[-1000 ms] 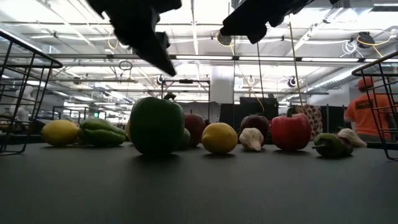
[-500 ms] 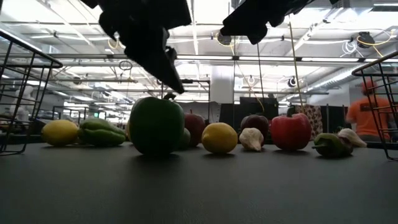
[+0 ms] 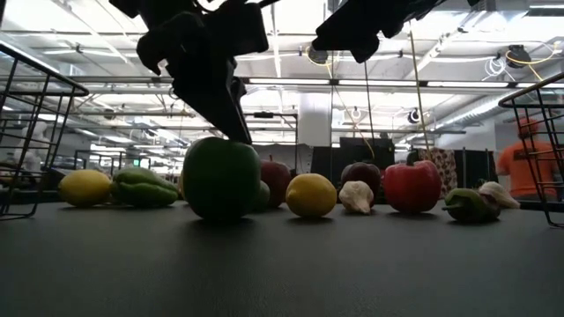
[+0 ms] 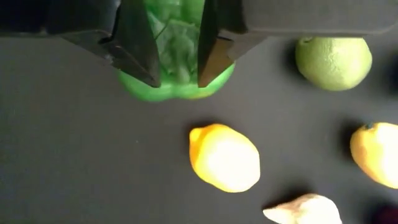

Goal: Sort produce into baskets
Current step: Put the green bell pepper into the left gold wire basket

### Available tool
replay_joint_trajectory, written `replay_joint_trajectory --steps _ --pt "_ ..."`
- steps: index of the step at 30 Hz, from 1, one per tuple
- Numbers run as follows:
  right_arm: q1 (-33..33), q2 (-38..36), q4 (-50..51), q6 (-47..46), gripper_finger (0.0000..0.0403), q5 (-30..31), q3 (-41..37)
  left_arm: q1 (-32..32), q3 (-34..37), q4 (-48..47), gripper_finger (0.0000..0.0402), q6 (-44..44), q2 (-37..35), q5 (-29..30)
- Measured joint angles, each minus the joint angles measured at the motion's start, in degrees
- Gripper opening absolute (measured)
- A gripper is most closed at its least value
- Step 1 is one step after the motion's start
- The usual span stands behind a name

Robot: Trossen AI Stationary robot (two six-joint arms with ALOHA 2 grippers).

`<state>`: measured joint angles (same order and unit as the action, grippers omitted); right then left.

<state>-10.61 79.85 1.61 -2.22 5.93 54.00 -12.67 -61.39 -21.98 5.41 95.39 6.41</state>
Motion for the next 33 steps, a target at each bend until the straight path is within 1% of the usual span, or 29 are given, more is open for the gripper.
replay_joint_trajectory --steps 8,11,17,22,26,29,33 --pt "0.0 0.0 0.0 0.2 0.0121 0.0 0.0 0.0 0.0 0.1 0.0037 -0.3 0.0 0.0" --pt "0.0 0.0 0.0 0.2 0.0121 0.0 0.0 0.0 0.0 0.1 0.0024 -0.3 0.0 0.0" --pt "0.0 0.0 0.0 0.2 0.0121 0.0 0.0 0.0 0.0 0.0 0.0026 -0.3 -0.3 0.0" --pt "0.0 0.0 0.0 0.2 0.0121 0.0 0.0 -0.2 -0.9 -1.6 0.0027 -0.4 -2.5 -0.3" --pt "0.0 0.0 0.0 0.1 0.0121 0.0 0.0 -1.2 -2.8 -6.4 0.0027 -0.3 -6.1 -0.3" --pt "0.0 0.0 0.0 0.2 0.0121 0.0 0.0 -2.3 -4.3 -10.6 0.0027 0.4 -10.2 -0.3" --pt "0.0 0.0 0.0 0.2 0.0121 0.0 0.0 -3.9 -7.1 -17.6 0.0027 4.0 -16.3 -0.3"
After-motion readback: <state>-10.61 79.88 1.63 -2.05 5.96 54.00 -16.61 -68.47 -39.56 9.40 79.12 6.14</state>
